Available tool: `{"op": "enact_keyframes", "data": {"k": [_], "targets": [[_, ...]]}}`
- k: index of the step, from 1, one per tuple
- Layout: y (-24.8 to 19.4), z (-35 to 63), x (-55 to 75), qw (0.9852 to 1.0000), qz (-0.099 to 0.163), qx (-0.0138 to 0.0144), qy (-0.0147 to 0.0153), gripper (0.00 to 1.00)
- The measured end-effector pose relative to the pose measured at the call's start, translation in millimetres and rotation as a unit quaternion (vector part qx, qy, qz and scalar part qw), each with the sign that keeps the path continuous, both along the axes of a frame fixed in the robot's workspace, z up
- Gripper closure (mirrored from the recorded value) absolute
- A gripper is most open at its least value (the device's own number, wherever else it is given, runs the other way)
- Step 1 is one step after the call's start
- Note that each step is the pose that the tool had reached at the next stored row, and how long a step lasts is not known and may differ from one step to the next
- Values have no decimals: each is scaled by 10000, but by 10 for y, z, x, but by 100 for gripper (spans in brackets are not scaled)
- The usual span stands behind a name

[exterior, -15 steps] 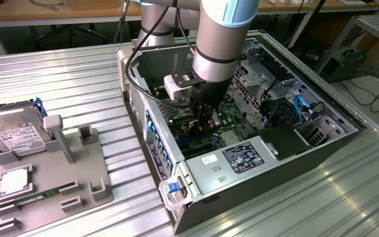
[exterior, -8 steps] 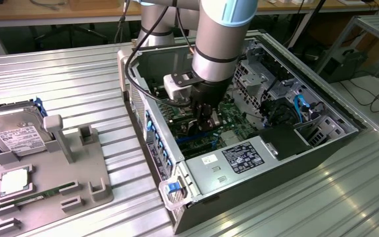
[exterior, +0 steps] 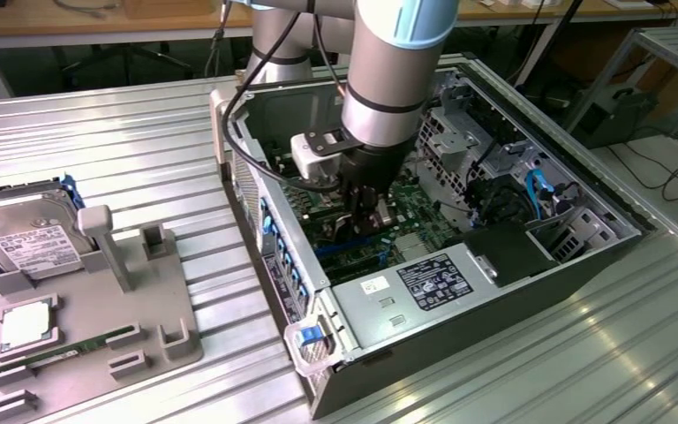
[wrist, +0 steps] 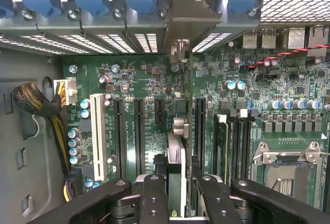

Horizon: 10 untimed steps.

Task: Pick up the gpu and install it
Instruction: 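Insert the gpu into the slot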

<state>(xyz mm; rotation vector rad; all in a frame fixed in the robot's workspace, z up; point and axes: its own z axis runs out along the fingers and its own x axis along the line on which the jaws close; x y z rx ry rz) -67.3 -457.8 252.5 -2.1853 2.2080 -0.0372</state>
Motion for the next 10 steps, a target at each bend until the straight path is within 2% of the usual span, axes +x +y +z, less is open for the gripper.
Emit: {"op": "enact_keyframes", "data": {"k": [10], "targets": [[0,-21,0,10000,0,5,2,73]]}}
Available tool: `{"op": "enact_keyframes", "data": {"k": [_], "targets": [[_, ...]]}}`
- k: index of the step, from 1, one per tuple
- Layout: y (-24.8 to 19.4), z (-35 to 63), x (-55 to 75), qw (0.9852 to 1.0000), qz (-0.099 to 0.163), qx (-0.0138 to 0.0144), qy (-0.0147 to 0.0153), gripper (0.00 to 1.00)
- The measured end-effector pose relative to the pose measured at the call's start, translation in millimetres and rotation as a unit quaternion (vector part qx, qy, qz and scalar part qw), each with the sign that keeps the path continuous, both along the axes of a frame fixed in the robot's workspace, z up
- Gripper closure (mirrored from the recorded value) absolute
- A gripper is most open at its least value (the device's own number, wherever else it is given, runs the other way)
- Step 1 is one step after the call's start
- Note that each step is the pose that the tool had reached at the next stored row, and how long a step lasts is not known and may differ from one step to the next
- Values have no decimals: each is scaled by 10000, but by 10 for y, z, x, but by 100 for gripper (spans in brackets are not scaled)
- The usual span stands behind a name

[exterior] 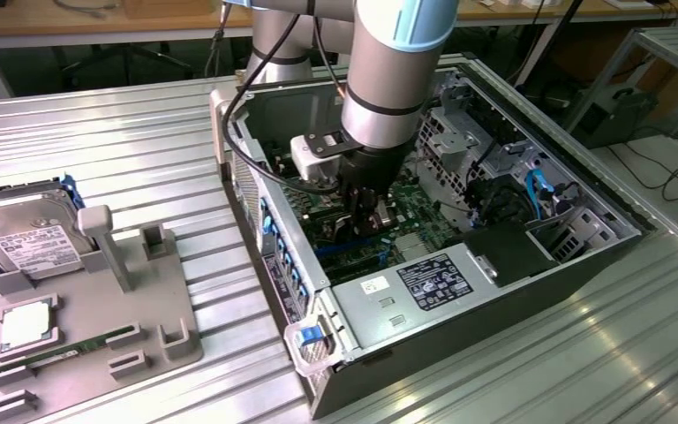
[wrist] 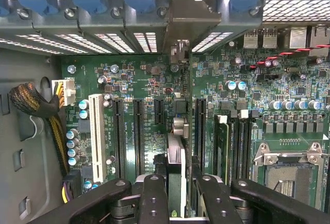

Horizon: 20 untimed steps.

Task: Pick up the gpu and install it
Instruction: 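Insert the gpu into the slot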

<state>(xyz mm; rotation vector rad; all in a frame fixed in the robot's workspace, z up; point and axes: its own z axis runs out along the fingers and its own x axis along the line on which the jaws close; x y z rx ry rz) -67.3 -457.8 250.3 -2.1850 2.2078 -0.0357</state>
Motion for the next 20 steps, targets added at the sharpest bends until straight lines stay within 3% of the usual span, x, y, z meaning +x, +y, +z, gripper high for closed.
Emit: {"op": "enact_keyframes", "data": {"k": [20], "targets": [[2,12,22,10000,0,-9,-8,73]]}}
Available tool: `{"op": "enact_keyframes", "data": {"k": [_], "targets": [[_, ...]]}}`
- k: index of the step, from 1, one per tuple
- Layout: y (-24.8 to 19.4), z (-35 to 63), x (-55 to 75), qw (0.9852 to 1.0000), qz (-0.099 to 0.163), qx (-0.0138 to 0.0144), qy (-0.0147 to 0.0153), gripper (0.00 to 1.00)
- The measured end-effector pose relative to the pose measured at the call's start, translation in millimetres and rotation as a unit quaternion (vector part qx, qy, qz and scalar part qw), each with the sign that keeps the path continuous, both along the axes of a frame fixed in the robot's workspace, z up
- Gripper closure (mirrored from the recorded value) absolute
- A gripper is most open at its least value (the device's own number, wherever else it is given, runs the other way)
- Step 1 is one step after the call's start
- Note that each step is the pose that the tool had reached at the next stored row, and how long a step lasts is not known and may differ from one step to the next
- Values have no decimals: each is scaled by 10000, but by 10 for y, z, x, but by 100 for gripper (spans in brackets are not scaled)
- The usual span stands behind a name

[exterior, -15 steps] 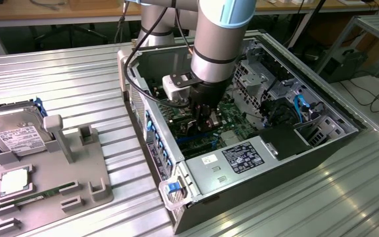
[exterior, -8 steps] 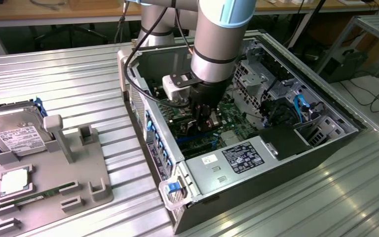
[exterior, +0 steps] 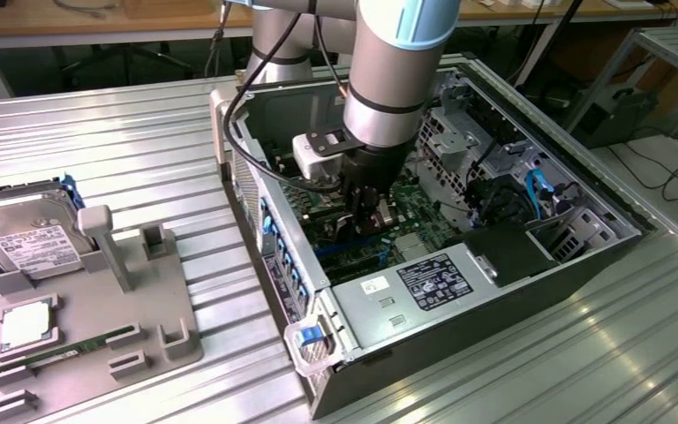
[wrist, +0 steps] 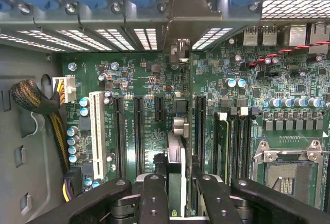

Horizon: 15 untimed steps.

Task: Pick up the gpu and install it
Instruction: 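Insert the gpu into the slot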

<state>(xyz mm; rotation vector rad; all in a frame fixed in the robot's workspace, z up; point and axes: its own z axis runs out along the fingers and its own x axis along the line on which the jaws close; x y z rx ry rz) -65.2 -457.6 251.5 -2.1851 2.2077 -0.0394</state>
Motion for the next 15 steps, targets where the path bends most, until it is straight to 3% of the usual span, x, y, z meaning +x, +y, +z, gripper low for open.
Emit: {"op": "enact_keyframes", "data": {"k": [15], "targets": [[10,-4,-40,10000,0,0,0,73]]}}
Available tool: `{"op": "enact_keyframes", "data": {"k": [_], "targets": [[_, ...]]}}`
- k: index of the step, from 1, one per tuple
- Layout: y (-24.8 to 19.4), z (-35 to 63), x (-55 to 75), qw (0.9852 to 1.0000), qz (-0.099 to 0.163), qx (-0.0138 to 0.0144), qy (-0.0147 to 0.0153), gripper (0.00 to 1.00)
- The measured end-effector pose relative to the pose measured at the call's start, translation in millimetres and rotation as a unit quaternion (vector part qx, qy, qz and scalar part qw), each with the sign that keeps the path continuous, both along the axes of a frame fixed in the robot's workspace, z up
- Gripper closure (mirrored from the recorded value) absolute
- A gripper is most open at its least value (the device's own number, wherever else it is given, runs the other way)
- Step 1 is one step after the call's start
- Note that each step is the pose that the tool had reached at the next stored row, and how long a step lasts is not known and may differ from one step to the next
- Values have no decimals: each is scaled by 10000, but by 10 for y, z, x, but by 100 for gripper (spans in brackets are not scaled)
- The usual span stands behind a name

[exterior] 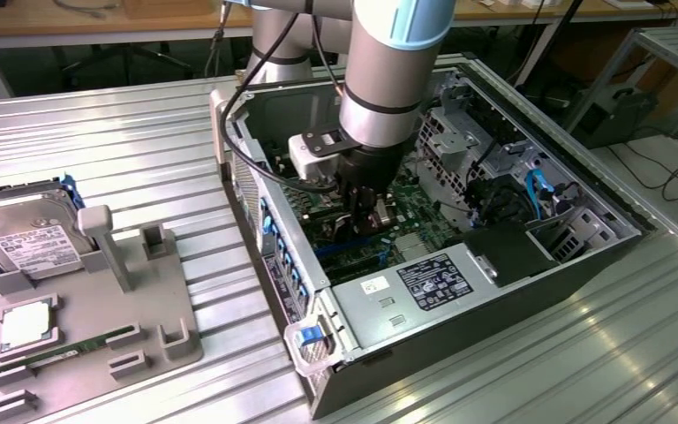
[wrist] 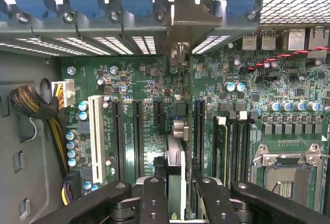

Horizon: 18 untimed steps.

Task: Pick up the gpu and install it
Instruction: 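Insert the gpu into the slot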

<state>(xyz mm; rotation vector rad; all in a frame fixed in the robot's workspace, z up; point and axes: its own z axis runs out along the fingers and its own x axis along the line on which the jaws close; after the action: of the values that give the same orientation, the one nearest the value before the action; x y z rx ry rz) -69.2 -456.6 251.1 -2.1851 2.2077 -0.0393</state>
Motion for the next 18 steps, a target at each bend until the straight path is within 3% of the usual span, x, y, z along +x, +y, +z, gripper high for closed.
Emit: {"op": "enact_keyframes", "data": {"k": [11,18], "targets": [[1,-16,0,10000,0,1,-1,73],[2,-60,0,10000,0,16,0,73]]}}
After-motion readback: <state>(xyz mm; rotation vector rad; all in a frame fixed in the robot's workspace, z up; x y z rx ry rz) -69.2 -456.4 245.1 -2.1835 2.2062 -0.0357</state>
